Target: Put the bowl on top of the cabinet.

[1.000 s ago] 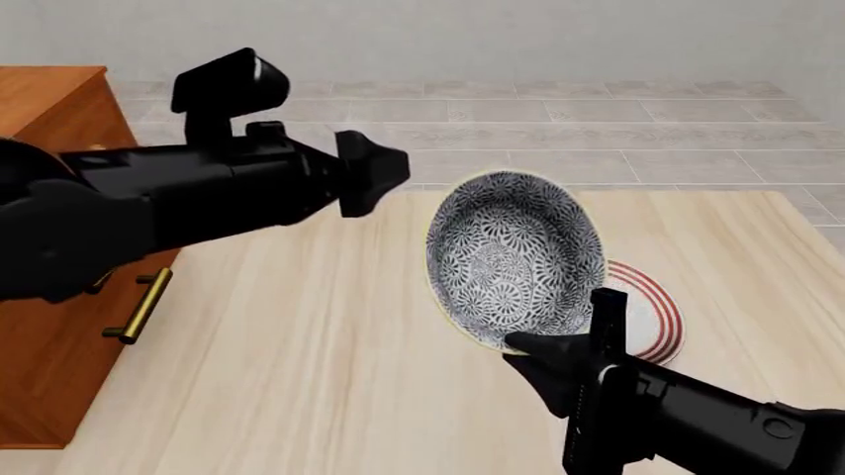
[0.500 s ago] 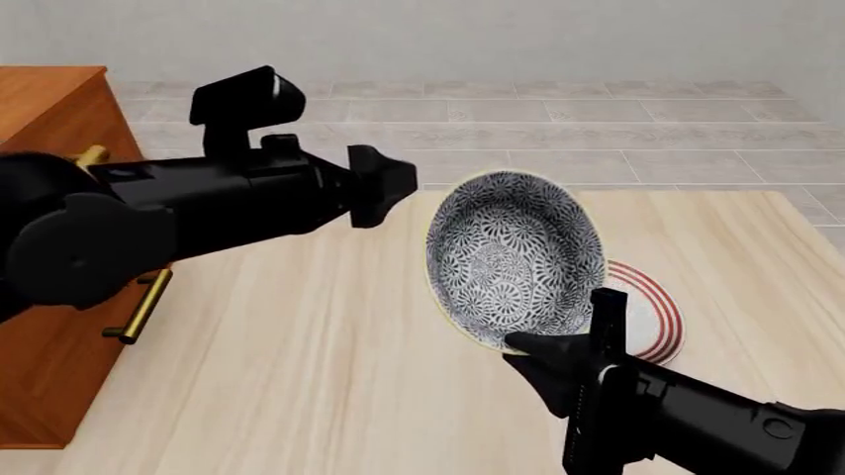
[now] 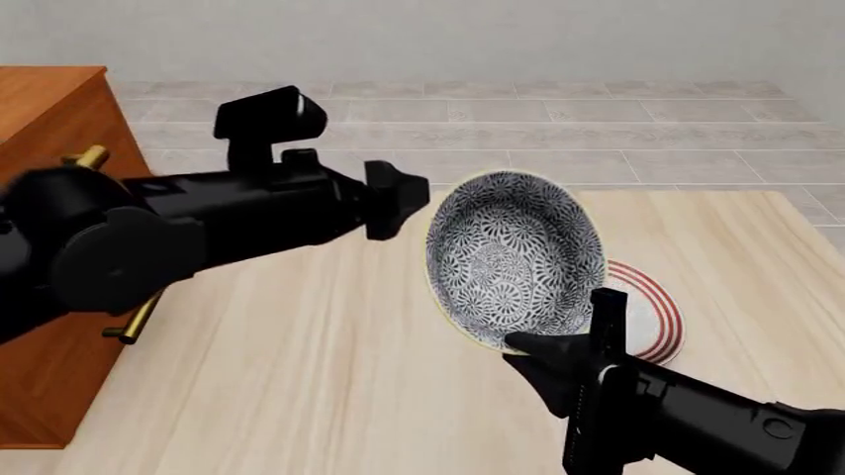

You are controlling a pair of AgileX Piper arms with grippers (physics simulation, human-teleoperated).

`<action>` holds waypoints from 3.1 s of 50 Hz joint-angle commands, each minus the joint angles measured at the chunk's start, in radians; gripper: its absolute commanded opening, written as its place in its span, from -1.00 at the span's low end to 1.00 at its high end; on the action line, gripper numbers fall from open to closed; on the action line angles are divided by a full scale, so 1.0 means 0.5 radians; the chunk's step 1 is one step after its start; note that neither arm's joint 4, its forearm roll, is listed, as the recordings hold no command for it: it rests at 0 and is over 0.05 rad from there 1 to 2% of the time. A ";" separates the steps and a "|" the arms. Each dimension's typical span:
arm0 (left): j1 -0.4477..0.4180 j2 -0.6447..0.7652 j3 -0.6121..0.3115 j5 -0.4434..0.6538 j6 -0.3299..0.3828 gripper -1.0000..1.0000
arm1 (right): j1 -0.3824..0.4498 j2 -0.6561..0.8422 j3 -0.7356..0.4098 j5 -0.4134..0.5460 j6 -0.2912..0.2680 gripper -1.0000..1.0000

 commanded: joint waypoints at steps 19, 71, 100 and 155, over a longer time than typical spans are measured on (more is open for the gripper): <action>-0.008 0.087 0.039 -0.085 0.017 1.00 | 0.000 -0.011 -0.011 -0.005 0.004 -1.00; -0.053 0.293 0.061 -0.237 0.009 1.00 | 0.000 -0.011 -0.011 -0.005 0.004 -1.00; -0.051 0.368 0.095 -0.314 0.018 1.00 | 0.000 -0.011 -0.011 -0.005 0.004 -1.00; 0.010 0.396 0.158 -0.392 0.050 -1.00 | 0.000 -0.011 -0.011 -0.005 0.004 1.00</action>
